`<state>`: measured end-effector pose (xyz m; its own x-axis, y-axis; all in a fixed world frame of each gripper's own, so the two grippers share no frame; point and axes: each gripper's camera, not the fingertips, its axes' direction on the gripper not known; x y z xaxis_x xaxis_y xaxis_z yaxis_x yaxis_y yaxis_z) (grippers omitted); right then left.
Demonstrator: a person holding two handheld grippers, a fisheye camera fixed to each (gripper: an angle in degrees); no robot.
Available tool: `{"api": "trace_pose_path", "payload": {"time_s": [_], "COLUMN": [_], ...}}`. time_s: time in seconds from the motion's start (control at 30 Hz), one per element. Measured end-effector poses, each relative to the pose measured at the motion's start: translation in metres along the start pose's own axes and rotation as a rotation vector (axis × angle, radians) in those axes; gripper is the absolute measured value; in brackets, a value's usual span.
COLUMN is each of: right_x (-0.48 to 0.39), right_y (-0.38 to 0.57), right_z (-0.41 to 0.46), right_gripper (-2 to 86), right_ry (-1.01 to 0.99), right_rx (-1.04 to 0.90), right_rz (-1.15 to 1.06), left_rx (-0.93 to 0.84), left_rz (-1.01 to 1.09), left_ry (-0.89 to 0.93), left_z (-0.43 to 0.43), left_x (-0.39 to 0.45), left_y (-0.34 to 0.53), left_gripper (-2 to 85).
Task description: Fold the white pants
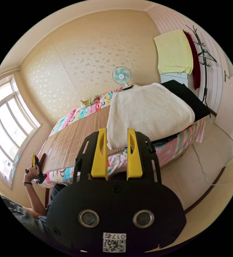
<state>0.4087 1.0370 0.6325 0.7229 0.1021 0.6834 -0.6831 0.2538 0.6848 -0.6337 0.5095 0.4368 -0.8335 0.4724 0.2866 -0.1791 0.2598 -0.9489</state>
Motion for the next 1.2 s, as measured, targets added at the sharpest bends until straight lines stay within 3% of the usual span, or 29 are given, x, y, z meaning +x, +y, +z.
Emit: {"api": "trace_pose_path", "payload": {"time_s": [0.1,0.23,0.37,0.6,0.67,0.7,0.77,0.93,1.0,1.2], "right_x": [0.007,0.034,0.064,0.114,0.117,0.113,0.097,-0.050,-0.146,-0.325], "right_y": [-0.009,0.002,0.027,0.027,0.008,-0.008,-0.040,-0.134,-0.156,-0.101], "right_z": [-0.006,-0.026,-0.014,0.015,0.017,0.018,0.020,0.025,0.053,0.176], "right_gripper": [14.2,14.0,14.2,18.8,16.0,10.5,6.3,3.0,2.4,1.9], "right_ry": [0.125,0.069,0.044,-0.282,-0.297,-0.288,-0.176,0.036,0.022,-0.024], "right_rx": [0.044,0.189,0.114,0.146,0.170,0.182,0.147,0.166,0.104,-0.220], "right_rz": [0.052,0.196,0.337,0.491,0.505,0.503,0.501,0.029,-0.327,-0.896], "left_rx": [0.005,0.030,0.026,0.031,0.040,0.044,0.046,0.043,0.048,0.045], "left_rz": [0.006,-0.022,-0.017,-0.052,-0.066,-0.079,-0.090,-0.059,-0.054,-0.053], "left_ry": [-0.011,-0.011,-0.016,-0.042,-0.051,-0.049,-0.036,-0.056,-0.056,-0.046], "left_z": [-0.005,-0.015,-0.017,-0.024,-0.028,-0.031,-0.033,-0.037,-0.039,-0.043], "left_x": [0.002,-0.004,-0.008,-0.032,-0.040,-0.046,-0.053,-0.060,-0.063,-0.076], "left_y": [-0.007,-0.018,-0.032,-0.063,-0.070,-0.075,-0.081,-0.099,-0.105,-0.116], "left_gripper": [-1.0,-1.0,-1.0,-1.0,-1.0,-1.0,-1.0,-1.0,-1.0,-1.0]}}
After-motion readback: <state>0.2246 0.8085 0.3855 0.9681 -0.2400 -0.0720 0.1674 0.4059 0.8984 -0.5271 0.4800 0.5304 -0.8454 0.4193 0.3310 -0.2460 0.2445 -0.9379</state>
